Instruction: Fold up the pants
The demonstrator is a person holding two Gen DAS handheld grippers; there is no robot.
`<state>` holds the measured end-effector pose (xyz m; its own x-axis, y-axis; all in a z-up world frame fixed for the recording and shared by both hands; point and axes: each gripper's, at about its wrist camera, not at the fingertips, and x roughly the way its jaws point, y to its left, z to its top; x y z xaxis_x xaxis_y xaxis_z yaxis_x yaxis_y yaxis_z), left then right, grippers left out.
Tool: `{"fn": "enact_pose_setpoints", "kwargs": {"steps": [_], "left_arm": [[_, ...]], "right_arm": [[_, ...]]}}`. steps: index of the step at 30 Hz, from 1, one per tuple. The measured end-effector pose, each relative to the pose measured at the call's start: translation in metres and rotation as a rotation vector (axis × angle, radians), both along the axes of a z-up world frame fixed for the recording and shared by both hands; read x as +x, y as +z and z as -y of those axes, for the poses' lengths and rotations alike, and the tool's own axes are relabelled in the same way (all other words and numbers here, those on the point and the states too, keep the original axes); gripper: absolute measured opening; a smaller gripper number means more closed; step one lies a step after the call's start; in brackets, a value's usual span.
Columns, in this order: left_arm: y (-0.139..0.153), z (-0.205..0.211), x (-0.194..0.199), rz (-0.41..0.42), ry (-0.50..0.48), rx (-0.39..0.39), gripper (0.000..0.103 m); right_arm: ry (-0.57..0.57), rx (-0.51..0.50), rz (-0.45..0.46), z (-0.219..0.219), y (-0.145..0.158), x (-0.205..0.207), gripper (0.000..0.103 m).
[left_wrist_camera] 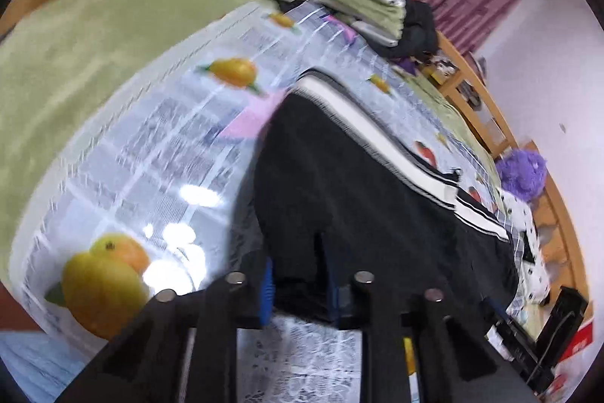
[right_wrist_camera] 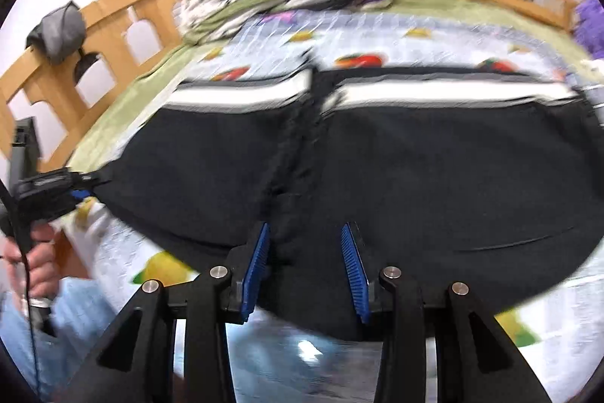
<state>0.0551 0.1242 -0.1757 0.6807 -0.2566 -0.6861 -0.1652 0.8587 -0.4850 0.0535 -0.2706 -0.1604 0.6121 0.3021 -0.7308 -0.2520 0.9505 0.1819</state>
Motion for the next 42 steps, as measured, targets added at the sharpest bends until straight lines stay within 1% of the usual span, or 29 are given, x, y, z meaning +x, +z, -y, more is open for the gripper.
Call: {"fn": "enact_pose_setpoints", "kwargs": {"steps": [2, 5, 6, 8, 11, 13, 15, 17, 20, 22, 25, 27, 30, 31, 32, 34, 36, 38, 39, 40, 42], "left_arm": [[0.018, 0.013, -0.002, 0.045, -0.012, 0.065, 0.016], [0.044, 0.039, 0.0, 0.107, -0.017, 0.156, 0.016], [0.053, 0.049, 0.003, 0.12, -0.022, 0.172, 0.016], [0.066, 0.068, 0.01, 0.137, -0.075, 0.185, 0.016], [0.084, 0.103, 0.014, 0.193, -0.153, 0.217, 0.013], [0.093, 0.129, 0.016, 0.216, -0.23, 0.209, 0.012], [0.096, 0.153, 0.016, 0.225, -0.298, 0.203, 0.012], [0.092, 0.18, 0.014, 0.225, -0.371, 0.213, 0.012], [0.076, 0.214, 0.009, 0.205, -0.476, 0.207, 0.012], [0.058, 0.227, 0.011, 0.158, -0.512, 0.179, 0.012], [0.031, 0.229, 0.015, 0.083, -0.535, 0.138, 0.012], [0.02, 0.225, 0.013, 0.063, -0.549, 0.125, 0.012], [0.021, 0.215, 0.005, 0.067, -0.566, 0.11, 0.014], [0.023, 0.21, 0.003, 0.068, -0.579, 0.084, 0.021], [0.024, 0.203, 0.001, 0.066, -0.592, 0.054, 0.023], [0.025, 0.193, -0.005, 0.071, -0.592, 0.034, 0.024], [0.024, 0.182, -0.013, 0.07, -0.593, 0.029, 0.024], [0.022, 0.17, -0.02, 0.063, -0.582, 0.016, 0.024], [0.02, 0.16, -0.024, 0.054, -0.553, 0.022, 0.029], [0.019, 0.153, -0.028, 0.047, -0.527, 0.03, 0.038], [0.015, 0.132, -0.036, 0.051, -0.486, 0.021, 0.04]], "right_arm": [[-0.035, -0.009, 0.032, 0.017, 0.004, -0.004, 0.038], [-0.095, 0.009, 0.029, 0.046, 0.007, -0.002, 0.038], [-0.131, 0.014, 0.03, 0.059, 0.006, -0.004, 0.038], [-0.209, -0.004, 0.042, 0.078, 0.007, -0.004, 0.038], [-0.309, -0.039, 0.087, 0.101, 0.009, -0.005, 0.038], [-0.343, -0.024, 0.065, 0.116, 0.006, -0.004, 0.038], [-0.346, 0.052, 0.001, 0.133, -0.001, 0.0, 0.038], [-0.351, 0.089, -0.042, 0.14, -0.006, 0.003, 0.035], [-0.345, 0.102, -0.053, 0.145, -0.007, 0.0, 0.034], [-0.331, 0.105, -0.05, 0.144, -0.006, 0.001, 0.034], [-0.301, 0.107, -0.042, 0.131, -0.003, -0.001, 0.034], [-0.288, 0.097, -0.032, 0.125, -0.002, -0.002, 0.034], [-0.273, 0.084, -0.026, 0.118, -0.001, -0.003, 0.034], [-0.27, 0.083, -0.027, 0.116, -0.001, -0.002, 0.034], [-0.264, 0.086, -0.03, 0.114, -0.001, -0.001, 0.034], [-0.252, 0.096, -0.037, 0.109, -0.001, 0.001, 0.034], [-0.232, 0.113, -0.039, 0.102, 0.003, 0.004, 0.034], [-0.196, 0.136, -0.031, 0.091, 0.009, 0.005, 0.034], [-0.18, 0.145, -0.025, 0.084, 0.012, 0.005, 0.034], [-0.164, 0.152, -0.019, 0.077, 0.015, 0.005, 0.035], [-0.115, 0.169, 0.001, 0.057, 0.023, 0.008, 0.04]]}}
